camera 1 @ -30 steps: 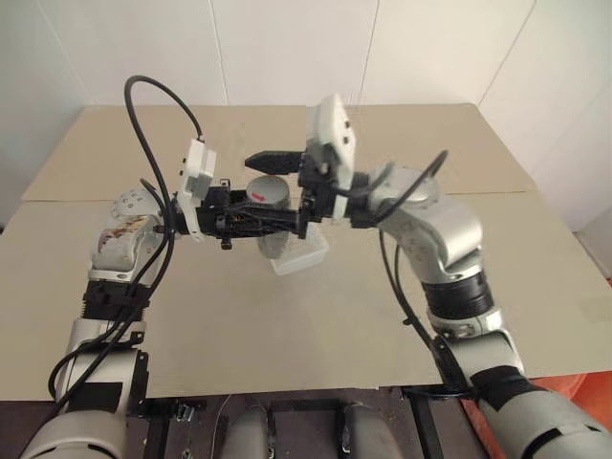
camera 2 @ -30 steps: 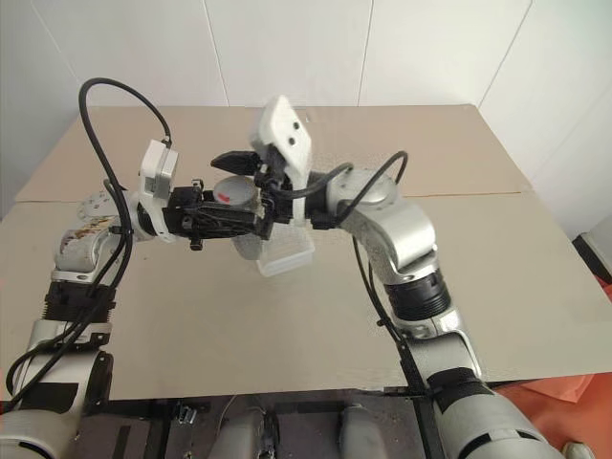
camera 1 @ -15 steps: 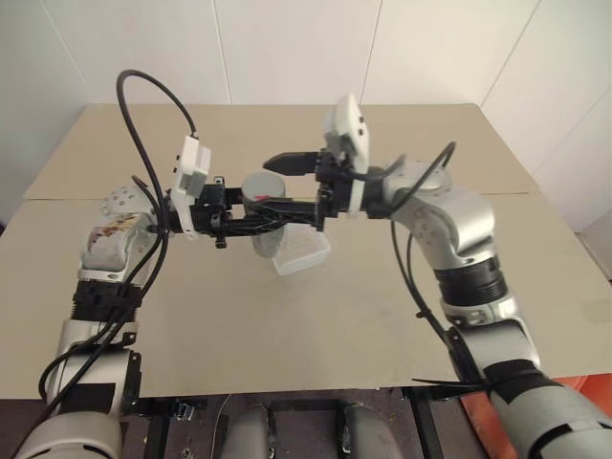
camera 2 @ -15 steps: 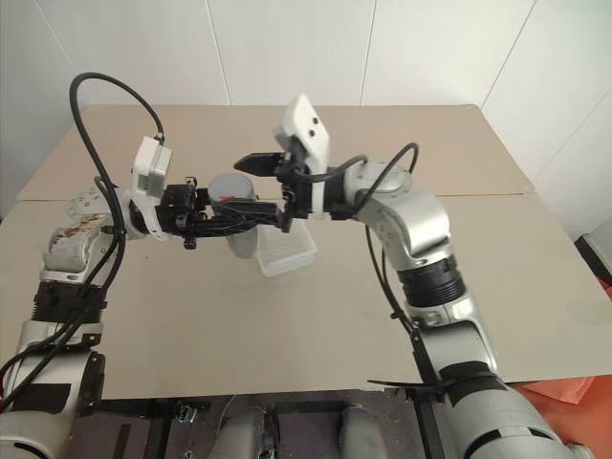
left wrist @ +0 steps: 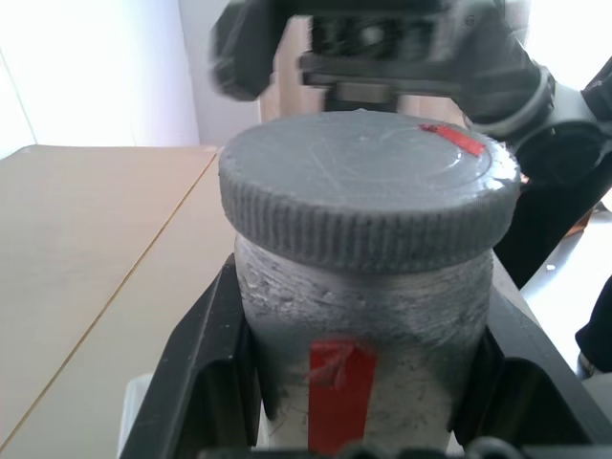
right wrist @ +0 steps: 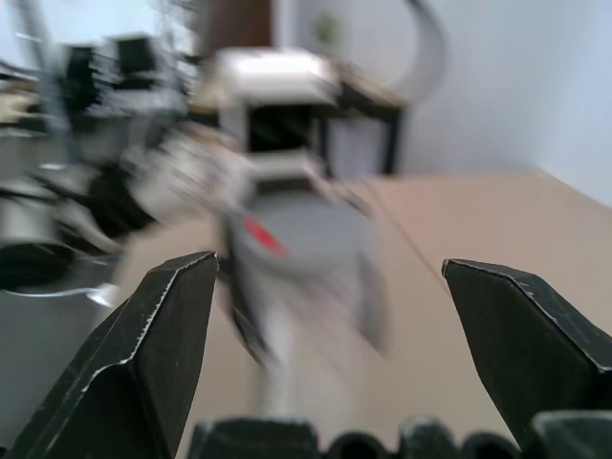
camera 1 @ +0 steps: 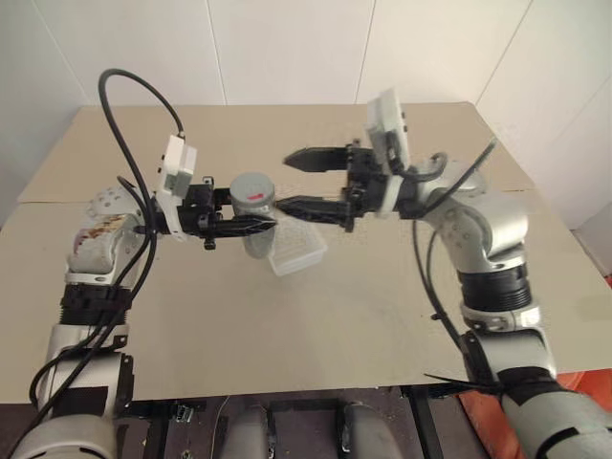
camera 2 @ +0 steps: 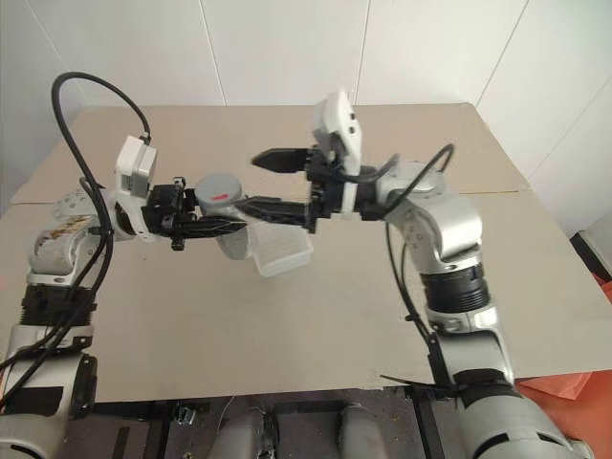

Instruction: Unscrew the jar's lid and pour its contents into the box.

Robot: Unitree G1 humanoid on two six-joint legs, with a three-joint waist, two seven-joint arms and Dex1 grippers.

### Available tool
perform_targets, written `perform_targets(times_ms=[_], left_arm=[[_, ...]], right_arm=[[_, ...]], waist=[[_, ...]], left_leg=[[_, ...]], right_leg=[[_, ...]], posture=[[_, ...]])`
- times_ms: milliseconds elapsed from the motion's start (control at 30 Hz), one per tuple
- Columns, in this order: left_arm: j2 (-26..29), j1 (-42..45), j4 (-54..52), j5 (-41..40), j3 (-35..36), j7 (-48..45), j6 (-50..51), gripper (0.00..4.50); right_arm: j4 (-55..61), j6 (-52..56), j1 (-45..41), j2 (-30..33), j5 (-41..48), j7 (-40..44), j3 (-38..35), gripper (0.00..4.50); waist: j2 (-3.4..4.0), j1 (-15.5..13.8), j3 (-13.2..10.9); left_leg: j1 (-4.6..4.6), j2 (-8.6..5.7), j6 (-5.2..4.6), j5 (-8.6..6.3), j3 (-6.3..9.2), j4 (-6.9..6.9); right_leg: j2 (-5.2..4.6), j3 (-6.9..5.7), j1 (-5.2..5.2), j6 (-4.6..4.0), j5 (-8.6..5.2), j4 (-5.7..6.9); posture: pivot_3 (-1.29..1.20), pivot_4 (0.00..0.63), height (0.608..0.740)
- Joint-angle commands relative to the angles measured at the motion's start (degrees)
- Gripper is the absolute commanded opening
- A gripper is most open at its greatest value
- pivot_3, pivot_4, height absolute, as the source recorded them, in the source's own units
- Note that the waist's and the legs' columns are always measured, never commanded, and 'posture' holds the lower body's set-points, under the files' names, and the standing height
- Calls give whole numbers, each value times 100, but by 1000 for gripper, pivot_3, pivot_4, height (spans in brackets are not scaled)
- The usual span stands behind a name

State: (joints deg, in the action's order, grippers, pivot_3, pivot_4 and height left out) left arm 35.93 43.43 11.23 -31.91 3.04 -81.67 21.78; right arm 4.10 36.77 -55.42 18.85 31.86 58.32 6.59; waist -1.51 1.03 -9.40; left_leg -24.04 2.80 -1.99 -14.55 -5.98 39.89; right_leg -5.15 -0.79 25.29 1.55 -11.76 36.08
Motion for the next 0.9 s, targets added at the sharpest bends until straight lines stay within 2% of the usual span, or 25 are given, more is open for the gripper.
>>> perform_targets(times_ms=[33, 267, 533, 733, 900], left_arm=[[-72, 232, -23, -47, 1, -7, -56, 2033], [-30, 211, -79, -61, 26, -67, -33, 2033], [139, 59, -214, -134, 126, -76, 39, 2033], [200, 48, -249, -163, 159, -89, 106, 2033], [160, 111, -150, -111, 116, -115, 52, 2033]], right_arm=[[-55, -183, -331, -383, -323, -459, 271, 4427], [-701, -399, -642, -740, -793, -752, 414, 4427], [-802, -352, -554, -276, -645, -503, 10, 4427], [-594, -319, -148, 354, -415, -193, -253, 4427], [-288, -312, -34, 450, -224, 2, -251, 4427]], waist=[[0, -16, 0], [0, -47, 0], [0, -21, 0], [0, -48, 0], [0, -2, 0]], left_leg=[[0, 0, 1, 0, 1, 1], [-5, -4, 2, 1, 0, 4], [-6, -2, 2, 1, 3, 3], [-7, -4, 0, 0, 4, 3], [-5, -4, -1, 0, 3, 2]], right_leg=[[0, -1, -1, 0, 0, 0], [-4, -4, -2, 0, 0, -3], [-2, -4, 0, 0, 0, -2], [-4, -6, -3, 1, 0, -6], [-3, -5, -2, 1, 0, -4]], posture=[[0, 150, 740], [0, 150, 740], [0, 150, 740], [0, 150, 740], [0, 150, 740]])
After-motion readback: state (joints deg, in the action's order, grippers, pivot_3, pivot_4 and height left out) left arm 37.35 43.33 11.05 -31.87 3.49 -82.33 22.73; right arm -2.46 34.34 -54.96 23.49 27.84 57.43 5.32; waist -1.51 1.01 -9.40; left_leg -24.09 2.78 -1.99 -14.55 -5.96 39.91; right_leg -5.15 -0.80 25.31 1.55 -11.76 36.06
